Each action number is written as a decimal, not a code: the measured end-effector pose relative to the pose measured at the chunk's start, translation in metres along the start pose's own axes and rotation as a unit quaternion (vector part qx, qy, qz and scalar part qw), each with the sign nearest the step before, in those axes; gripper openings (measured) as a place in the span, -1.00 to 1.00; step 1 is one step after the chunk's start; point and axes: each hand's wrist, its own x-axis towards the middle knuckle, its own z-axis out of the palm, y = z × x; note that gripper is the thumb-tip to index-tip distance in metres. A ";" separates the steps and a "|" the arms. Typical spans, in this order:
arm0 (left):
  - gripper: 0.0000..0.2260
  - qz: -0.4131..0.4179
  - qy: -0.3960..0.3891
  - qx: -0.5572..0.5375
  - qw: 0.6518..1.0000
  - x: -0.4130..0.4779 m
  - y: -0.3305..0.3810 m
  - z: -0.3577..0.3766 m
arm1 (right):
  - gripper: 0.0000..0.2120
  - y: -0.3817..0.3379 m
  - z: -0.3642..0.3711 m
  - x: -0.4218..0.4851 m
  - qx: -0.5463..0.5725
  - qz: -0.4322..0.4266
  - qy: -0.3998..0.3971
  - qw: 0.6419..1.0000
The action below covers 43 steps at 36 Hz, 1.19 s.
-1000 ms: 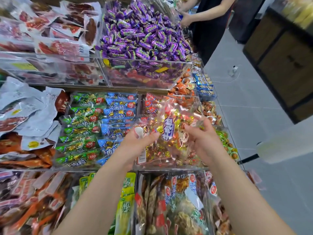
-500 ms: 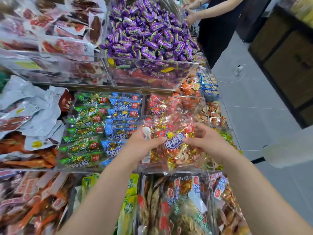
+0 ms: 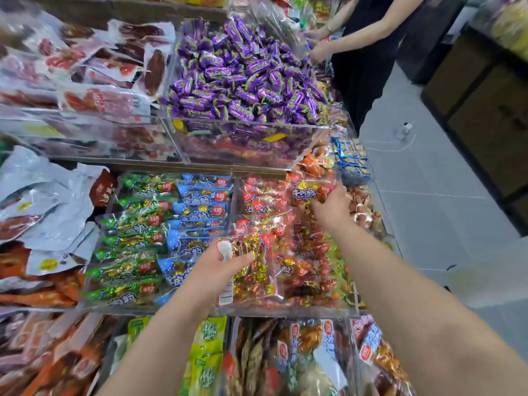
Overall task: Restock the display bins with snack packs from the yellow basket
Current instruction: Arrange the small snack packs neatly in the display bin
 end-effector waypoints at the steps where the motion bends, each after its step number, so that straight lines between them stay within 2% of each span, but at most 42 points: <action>1: -0.37 -0.002 -0.002 -0.001 1.000 0.000 0.000 0.000 | -0.28 -0.001 0.002 0.002 -0.012 -0.002 -0.002 1.000; 3: -0.34 -0.007 -0.003 -0.008 1.000 0.000 -0.001 -0.002 | -0.09 -0.001 0.006 0.004 -0.032 -0.018 0.016 0.999; 4: -0.34 -0.008 -0.004 -0.008 1.000 0.000 -0.002 -0.003 | -0.08 0.000 0.008 0.002 -0.043 -0.033 0.035 0.998; 6: -0.32 -0.006 -0.003 -0.008 1.000 0.001 -0.005 -0.004 | -0.20 0.002 0.013 -0.005 -0.023 -0.076 0.085 0.993; 8: -0.17 -0.008 -0.003 -0.010 1.000 0.001 -0.005 -0.003 | -0.30 0.005 0.017 -0.010 0.017 -0.103 0.118 0.987; 10: -0.03 -0.011 -0.005 -0.022 1.000 0.002 -0.006 -0.004 | -0.28 0.012 0.021 -0.009 0.018 -0.124 0.114 0.986; 12: 0.02 -0.018 -0.004 -0.030 0.999 0.003 -0.007 -0.005 | -0.20 0.018 0.020 -0.012 -0.078 -0.150 0.104 0.980; 16: 0.03 -0.014 -0.001 -0.020 1.000 0.005 -0.009 -0.006 | -0.17 0.021 0.015 -0.010 -0.235 -0.194 0.138 0.942; 18: 0.01 -0.014 0.004 -0.004 1.000 0.005 -0.010 -0.005 | -0.11 0.018 0.010 -0.004 -0.343 -0.162 0.133 0.916; 20: -0.05 -0.017 0.008 0.002 1.000 0.005 -0.011 -0.004 | -0.10 0.010 0.000 0.006 -0.423 -0.084 0.099 0.897; 23: -0.21 -0.012 0.008 0.002 1.000 0.003 -0.010 -0.001 | -0.24 0.002 -0.019 0.022 -0.495 -0.025 0.031 0.868; 25: -0.50 -0.015 0.005 0.004 1.000 0.004 -0.010 -0.001 | -0.33 0.000 -0.027 0.029 -0.501 -0.020 0.000 0.865; 27: -0.69 -0.023 -0.001 0.009 1.000 0.005 -0.011 -0.002 | -0.29 -0.001 -0.030 0.031 -0.480 0.001 0.008 0.877; 29: -0.65 -0.027 -0.005 0.006 1.000 0.004 -0.009 -0.002 | -0.20 -0.003 -0.032 0.027 -0.443 -0.020 0.050 0.895; 30: -0.58 -0.026 -0.007 0.004 1.000 0.003 -0.008 -0.002 | -0.19 -0.003 -0.031 0.024 -0.436 -0.071 0.075 0.894; 32: -0.47 -0.023 -0.016 -0.002 1.000 0.001 -0.006 -0.003 | -0.32 -0.003 -0.026 0.020 -0.425 -0.217 0.093 0.874; 34: -0.43 -0.020 -0.019 -0.005 1.000 0.000 -0.004 -0.002 | -0.43 -0.004 -0.017 0.015 -0.424 -0.299 0.052 0.853; 36: -0.48 -0.022 -0.015 -0.002 1.000 0.001 -0.005 -0.001 | -0.47 -0.005 -0.008 0.013 -0.413 -0.303 0.013 0.859; 39: -0.66 -0.028 -0.004 0.011 1.000 0.004 -0.008 -0.002 | -0.64 -0.005 -0.004 0.017 -0.401 -0.270 0.011 0.875; 43: -0.58 -0.037 -0.012 0.012 0.999 0.003 -0.005 -0.003 | -0.75 -0.006 -0.008 0.029 -0.387 -0.255 -0.015 0.886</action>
